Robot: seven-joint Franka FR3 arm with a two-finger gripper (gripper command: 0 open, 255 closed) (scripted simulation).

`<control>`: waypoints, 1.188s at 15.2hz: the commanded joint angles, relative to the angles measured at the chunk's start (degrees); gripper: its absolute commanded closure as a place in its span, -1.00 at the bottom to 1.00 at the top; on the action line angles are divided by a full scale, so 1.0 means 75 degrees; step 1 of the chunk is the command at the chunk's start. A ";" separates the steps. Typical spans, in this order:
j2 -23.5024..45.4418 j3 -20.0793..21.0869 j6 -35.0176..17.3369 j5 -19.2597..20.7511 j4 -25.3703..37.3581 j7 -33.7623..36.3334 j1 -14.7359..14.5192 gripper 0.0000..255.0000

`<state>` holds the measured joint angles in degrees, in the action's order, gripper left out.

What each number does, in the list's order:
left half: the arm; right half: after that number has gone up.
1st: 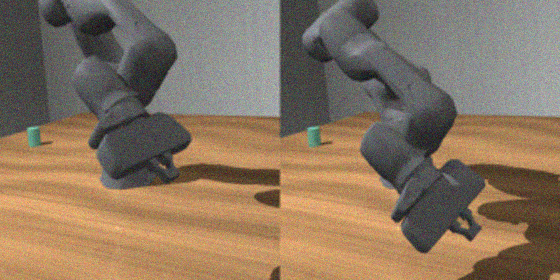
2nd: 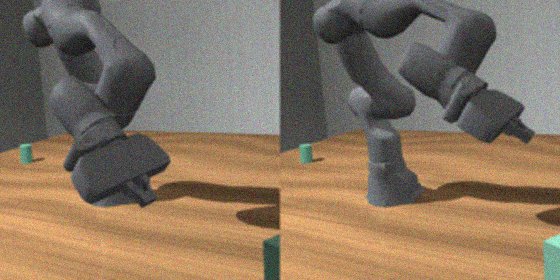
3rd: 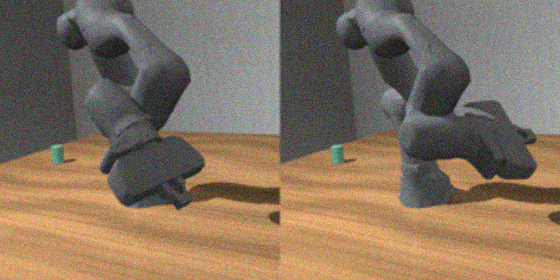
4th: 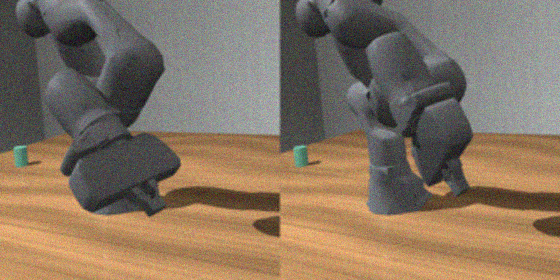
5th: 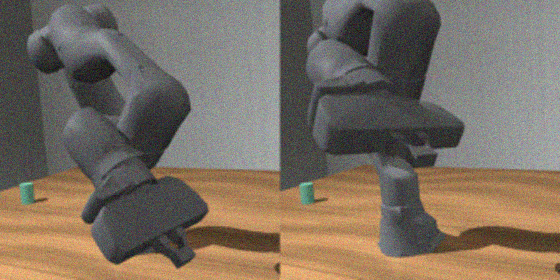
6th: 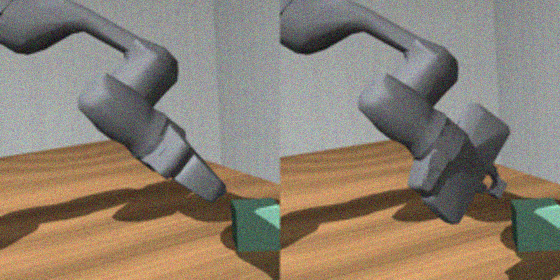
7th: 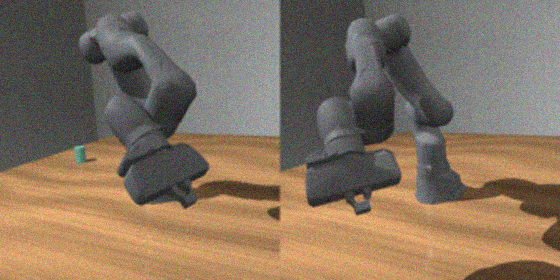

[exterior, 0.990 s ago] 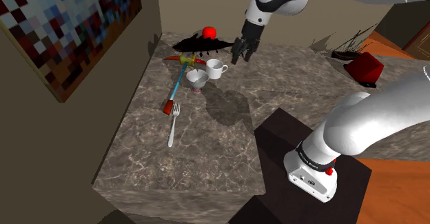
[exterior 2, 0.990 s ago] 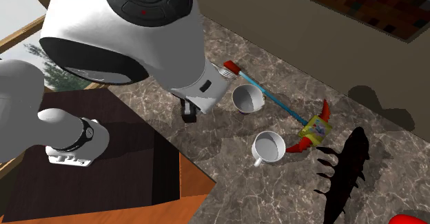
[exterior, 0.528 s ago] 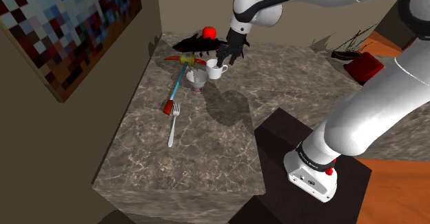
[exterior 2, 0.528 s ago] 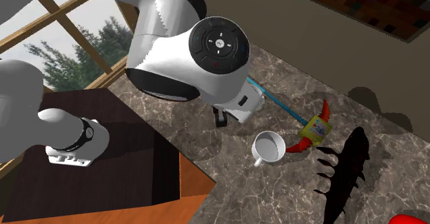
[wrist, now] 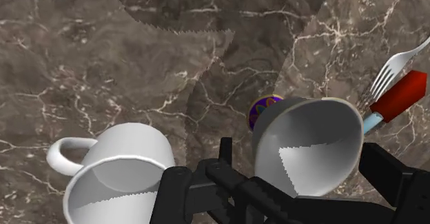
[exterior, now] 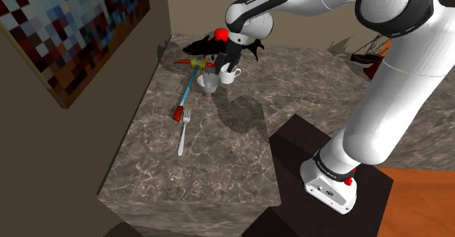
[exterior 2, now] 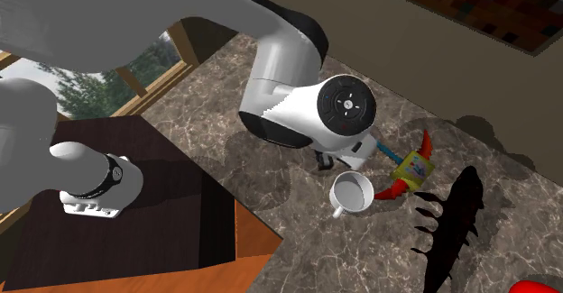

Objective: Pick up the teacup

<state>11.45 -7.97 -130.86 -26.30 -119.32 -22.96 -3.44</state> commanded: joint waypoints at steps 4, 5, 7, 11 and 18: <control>0.1276 0.0193 -0.0289 -0.0570 0.1020 -0.0469 0.0135 -1.00; 0.1341 0.0211 -0.0359 -0.0609 0.1007 -0.0516 0.0145 -1.00; 0.1474 0.0244 -0.0499 -0.0690 0.0985 -0.0611 0.0161 -1.00; 0.1721 0.0308 -0.0742 -0.0836 0.0962 -0.0783 0.0195 -1.00; 0.1721 0.0306 -0.0731 -0.0830 0.0974 -0.0774 0.0193 1.00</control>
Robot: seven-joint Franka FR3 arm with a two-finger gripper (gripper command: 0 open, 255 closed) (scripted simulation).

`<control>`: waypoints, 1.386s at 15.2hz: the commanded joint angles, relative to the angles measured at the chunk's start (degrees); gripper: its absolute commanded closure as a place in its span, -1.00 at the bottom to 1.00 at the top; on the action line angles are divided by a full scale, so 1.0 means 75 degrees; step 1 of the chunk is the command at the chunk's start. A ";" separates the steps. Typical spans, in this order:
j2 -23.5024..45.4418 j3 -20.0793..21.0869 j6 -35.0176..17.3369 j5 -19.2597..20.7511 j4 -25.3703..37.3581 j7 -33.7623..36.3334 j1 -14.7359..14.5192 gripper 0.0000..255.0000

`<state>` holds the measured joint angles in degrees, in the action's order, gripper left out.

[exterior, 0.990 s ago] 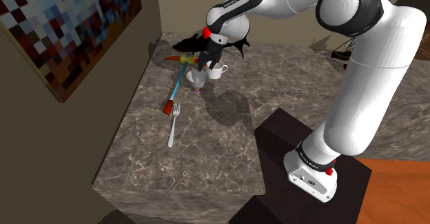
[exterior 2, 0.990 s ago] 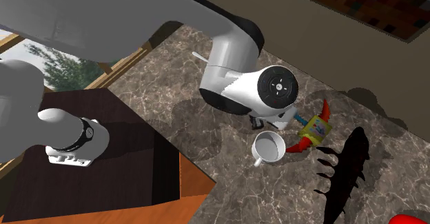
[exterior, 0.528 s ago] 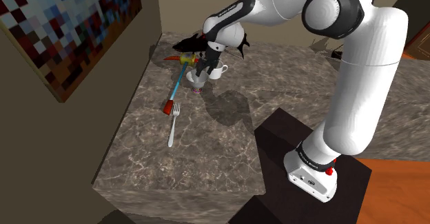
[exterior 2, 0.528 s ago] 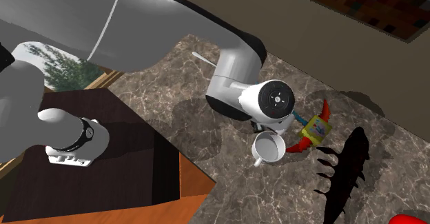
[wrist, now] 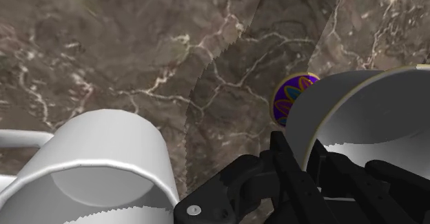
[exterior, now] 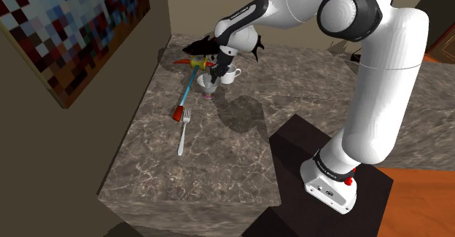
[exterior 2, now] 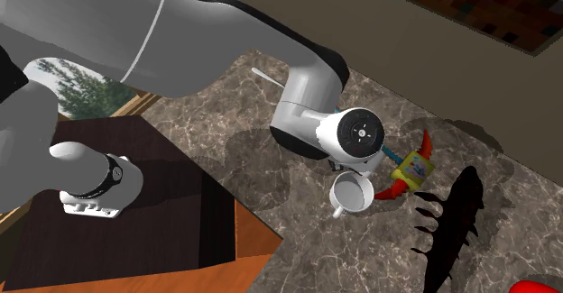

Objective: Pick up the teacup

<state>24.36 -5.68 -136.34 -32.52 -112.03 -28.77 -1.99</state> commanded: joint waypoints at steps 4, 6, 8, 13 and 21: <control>-0.0002 0.0000 0.0000 0.0000 0.0001 0.0001 -0.0001 1.00; -0.0071 -0.0016 0.0055 0.0034 -0.0007 0.0039 -0.0008 1.00; -0.0209 -0.0052 0.0192 0.0116 0.0007 0.0135 -0.0027 1.00; -0.0536 -0.0133 0.0543 0.0316 0.0069 0.0372 -0.0066 1.00; -0.0956 -0.0225 0.1069 0.0585 0.0232 0.0700 -0.0105 1.00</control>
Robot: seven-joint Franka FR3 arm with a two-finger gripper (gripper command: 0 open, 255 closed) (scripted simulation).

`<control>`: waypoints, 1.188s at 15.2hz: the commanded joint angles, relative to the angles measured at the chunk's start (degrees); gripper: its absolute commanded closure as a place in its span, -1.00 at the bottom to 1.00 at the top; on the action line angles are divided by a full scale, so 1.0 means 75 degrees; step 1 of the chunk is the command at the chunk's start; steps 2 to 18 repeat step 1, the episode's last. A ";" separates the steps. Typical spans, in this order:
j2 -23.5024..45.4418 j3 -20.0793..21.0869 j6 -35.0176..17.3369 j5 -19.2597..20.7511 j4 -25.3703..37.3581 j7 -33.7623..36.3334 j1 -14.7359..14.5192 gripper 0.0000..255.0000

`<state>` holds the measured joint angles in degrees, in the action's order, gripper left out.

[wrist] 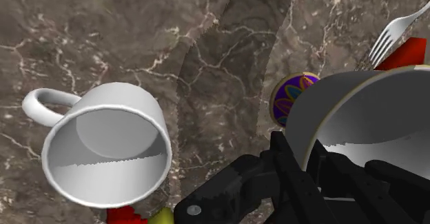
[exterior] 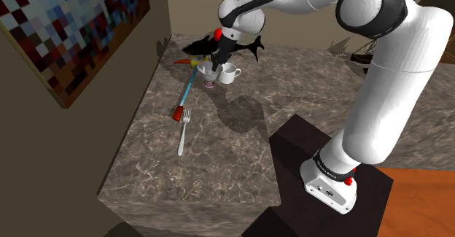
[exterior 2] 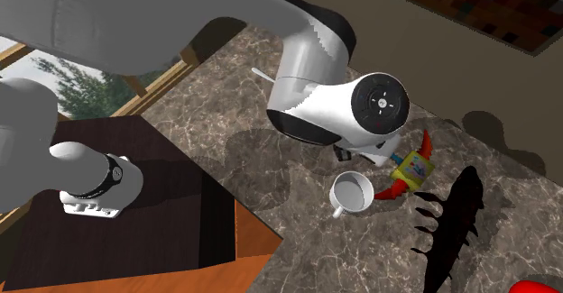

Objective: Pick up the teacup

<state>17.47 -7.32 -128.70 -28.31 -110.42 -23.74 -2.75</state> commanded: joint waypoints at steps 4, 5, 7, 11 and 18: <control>-0.0036 -0.0007 0.0050 0.0023 0.0018 0.0029 -0.0003 1.00; -0.0036 -0.0007 0.0050 0.0023 0.0018 0.0029 -0.0003 1.00; -0.0036 -0.0007 0.0050 0.0023 0.0018 0.0029 -0.0003 1.00; -0.0036 -0.0007 0.0050 0.0023 0.0018 0.0029 -0.0003 1.00; -0.0036 -0.0007 0.0050 0.0023 0.0018 0.0029 -0.0003 1.00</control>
